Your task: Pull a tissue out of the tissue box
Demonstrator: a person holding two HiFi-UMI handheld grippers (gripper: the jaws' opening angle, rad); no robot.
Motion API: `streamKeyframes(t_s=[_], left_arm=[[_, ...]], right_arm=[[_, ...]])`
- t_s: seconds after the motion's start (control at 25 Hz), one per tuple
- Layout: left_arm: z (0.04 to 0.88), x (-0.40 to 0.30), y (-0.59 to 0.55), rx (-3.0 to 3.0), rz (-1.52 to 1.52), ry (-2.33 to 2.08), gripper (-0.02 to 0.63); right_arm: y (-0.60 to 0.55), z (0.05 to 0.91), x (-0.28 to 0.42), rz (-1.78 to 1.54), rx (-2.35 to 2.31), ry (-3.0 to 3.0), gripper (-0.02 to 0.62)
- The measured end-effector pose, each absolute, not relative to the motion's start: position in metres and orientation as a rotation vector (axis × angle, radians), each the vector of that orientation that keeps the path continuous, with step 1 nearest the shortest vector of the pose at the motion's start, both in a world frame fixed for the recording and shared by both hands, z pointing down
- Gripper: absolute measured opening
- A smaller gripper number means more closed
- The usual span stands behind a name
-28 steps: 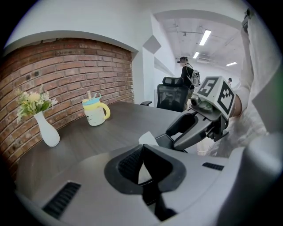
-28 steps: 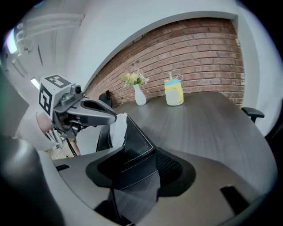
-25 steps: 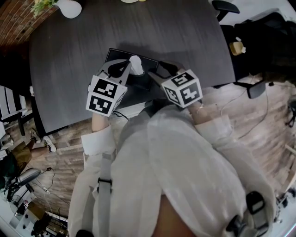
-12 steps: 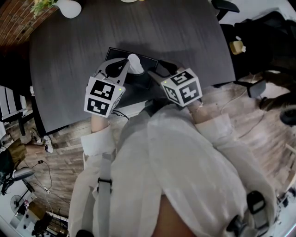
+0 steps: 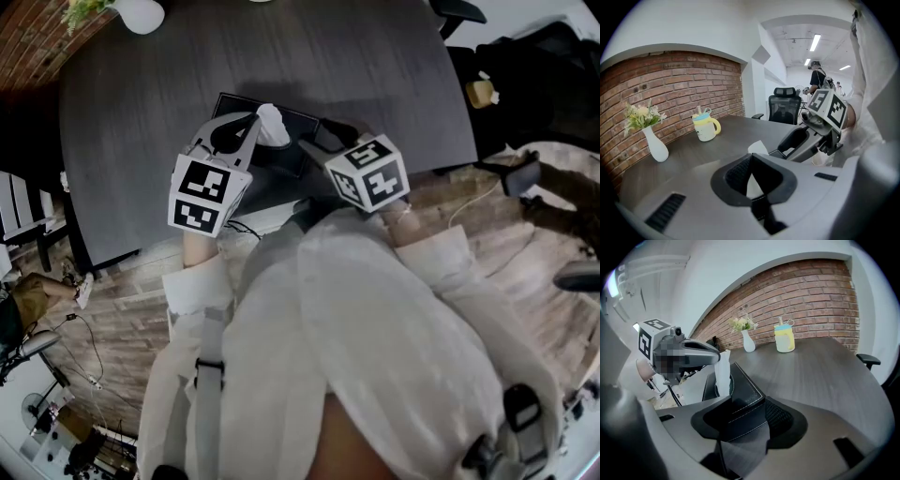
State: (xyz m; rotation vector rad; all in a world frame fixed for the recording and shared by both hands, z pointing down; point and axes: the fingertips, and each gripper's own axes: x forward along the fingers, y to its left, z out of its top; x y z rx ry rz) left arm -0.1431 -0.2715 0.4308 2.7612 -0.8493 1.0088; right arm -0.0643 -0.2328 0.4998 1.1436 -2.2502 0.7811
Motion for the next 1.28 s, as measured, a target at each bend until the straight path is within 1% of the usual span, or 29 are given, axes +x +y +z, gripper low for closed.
streamKeyframes(t_s=[0.24,0.44,0.72,0.92,1.12,1.28], left_arm=[[0.406,-0.135,-0.277,2.773,0.847,-0.873,0.006],[0.399,-0.135,-0.280,2.792,0.856,-0.877,0.006],[0.376,-0.141,-0.289,2.794,0.720,-0.951,0.006],[0.362,-0.148,-0.291,2.799,0.675,-1.005,0.006],[0.341,-0.154,-0.294,2.805,0.550,-1.036,0.006],[0.342,-0.157,-0.294,2.805,0.554,-1.047,0.006]], right_arm=[[-0.231,0.501,-0.061,0.781,1.138,-2.255,0.199],[-0.232,0.499,-0.063,0.780,1.130,-2.256,0.199],[-0.233,0.499,-0.063,0.768,1.130,-2.272,0.199],[-0.230,0.501,-0.063,0.778,1.116,-2.259,0.199],[-0.231,0.499,-0.066,0.779,1.113,-2.256,0.199],[-0.231,0.499,-0.067,0.784,1.109,-2.250,0.199]])
